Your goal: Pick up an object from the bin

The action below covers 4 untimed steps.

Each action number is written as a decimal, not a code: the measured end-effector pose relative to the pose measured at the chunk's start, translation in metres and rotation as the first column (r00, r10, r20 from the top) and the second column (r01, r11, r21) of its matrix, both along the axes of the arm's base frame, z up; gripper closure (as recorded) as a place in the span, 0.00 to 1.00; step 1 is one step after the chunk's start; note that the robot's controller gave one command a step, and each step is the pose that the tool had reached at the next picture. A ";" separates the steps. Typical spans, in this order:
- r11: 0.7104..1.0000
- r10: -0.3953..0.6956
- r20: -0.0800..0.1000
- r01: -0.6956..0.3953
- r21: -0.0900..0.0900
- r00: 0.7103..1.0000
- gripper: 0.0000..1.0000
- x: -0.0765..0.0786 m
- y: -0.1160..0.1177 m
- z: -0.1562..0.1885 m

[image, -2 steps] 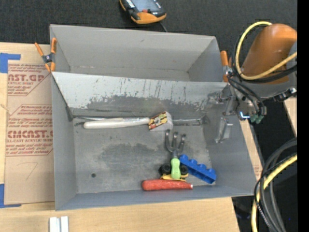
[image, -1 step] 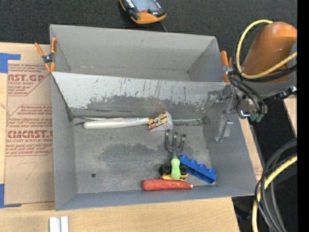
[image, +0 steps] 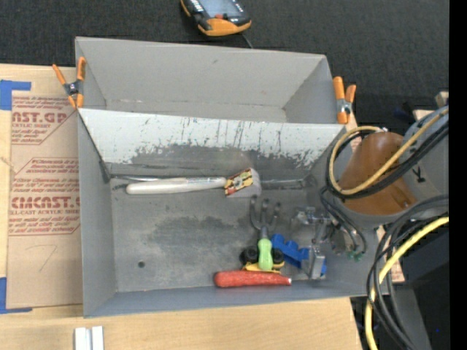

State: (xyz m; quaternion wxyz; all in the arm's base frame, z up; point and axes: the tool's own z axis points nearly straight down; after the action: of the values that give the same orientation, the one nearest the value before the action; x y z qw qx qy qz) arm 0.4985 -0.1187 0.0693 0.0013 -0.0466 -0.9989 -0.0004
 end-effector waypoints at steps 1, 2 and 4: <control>0.990 0.141 0.016 -0.141 -0.007 0.990 0.00 -0.001 0.018 0.072; 1.000 0.017 -0.007 -0.017 0.002 1.000 0.00 -0.004 0.005 0.007; 1.000 0.010 -0.005 -0.010 0.001 1.000 1.00 -0.004 0.006 0.007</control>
Offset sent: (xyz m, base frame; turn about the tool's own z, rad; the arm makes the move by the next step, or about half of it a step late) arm -0.0033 0.0035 0.0086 -0.0157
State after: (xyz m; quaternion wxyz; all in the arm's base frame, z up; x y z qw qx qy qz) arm 0.4946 -0.1126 0.0759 0.0038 -0.0418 -0.9991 -0.0006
